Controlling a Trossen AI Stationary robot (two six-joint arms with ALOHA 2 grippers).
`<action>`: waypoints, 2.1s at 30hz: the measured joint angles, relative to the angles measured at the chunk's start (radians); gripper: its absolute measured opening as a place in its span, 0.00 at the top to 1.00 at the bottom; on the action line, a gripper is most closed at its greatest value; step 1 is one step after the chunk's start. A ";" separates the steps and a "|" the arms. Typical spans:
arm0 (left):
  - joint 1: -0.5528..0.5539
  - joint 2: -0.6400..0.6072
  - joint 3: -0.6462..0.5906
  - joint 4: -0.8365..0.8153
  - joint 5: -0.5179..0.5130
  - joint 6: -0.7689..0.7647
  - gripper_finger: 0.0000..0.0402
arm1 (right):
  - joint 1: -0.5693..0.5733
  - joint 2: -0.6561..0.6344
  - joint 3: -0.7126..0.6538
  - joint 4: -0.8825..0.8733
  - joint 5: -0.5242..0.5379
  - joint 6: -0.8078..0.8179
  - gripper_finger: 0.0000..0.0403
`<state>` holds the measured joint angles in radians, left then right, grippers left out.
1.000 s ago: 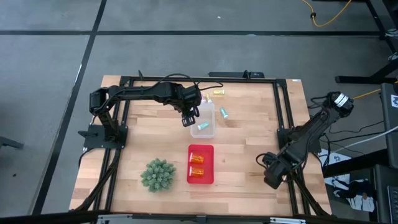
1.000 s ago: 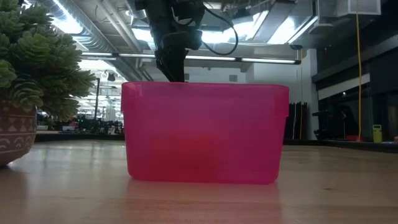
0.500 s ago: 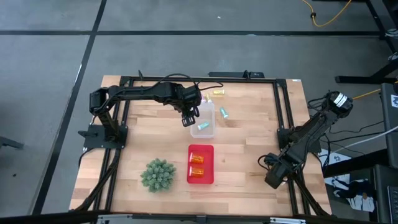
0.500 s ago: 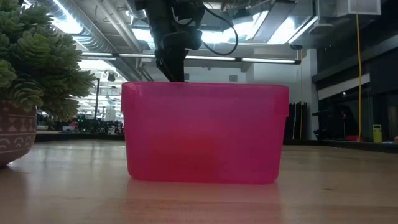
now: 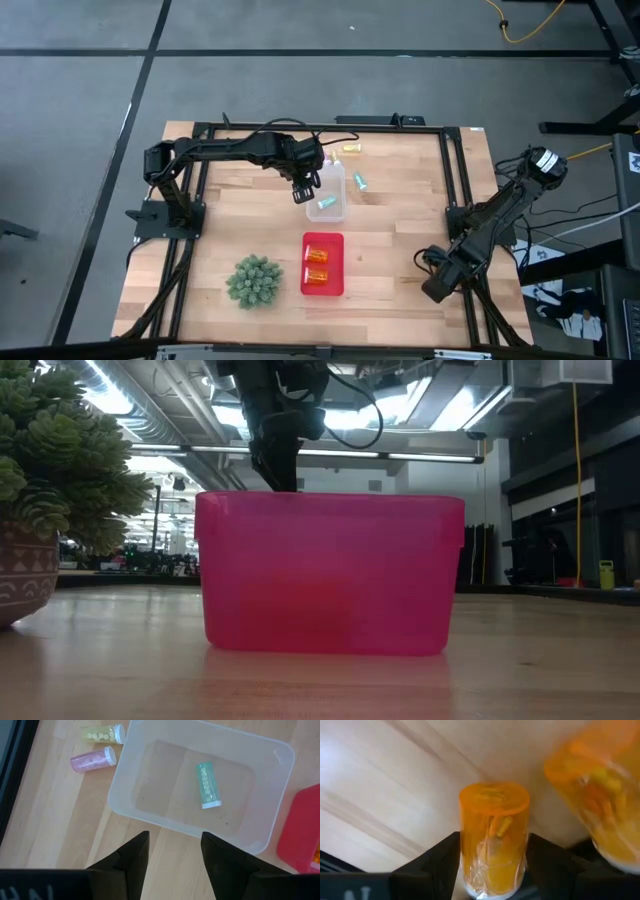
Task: Pick and place medicine bottles into bin by pill shape (circle, oval)
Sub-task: Put the bottom big orange pill bottle into the red bin
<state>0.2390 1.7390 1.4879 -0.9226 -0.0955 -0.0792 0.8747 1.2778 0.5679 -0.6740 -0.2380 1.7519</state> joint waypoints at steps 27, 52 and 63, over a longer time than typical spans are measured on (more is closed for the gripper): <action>0.000 0.000 0.000 0.000 0.000 0.003 0.57 | -0.377 0.000 0.125 0.442 0.364 -0.684 0.46; 0.000 0.000 0.000 -0.002 0.000 0.003 0.57 | -0.629 0.258 0.303 0.849 0.123 -1.108 0.46; 0.000 0.000 0.001 -0.004 0.000 0.003 0.57 | -0.629 0.257 0.320 0.843 0.125 -1.282 0.46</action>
<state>0.2390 1.7386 1.4887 -0.9268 -0.0956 -0.0757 0.2459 1.5349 0.8875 0.1687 -0.1131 0.4698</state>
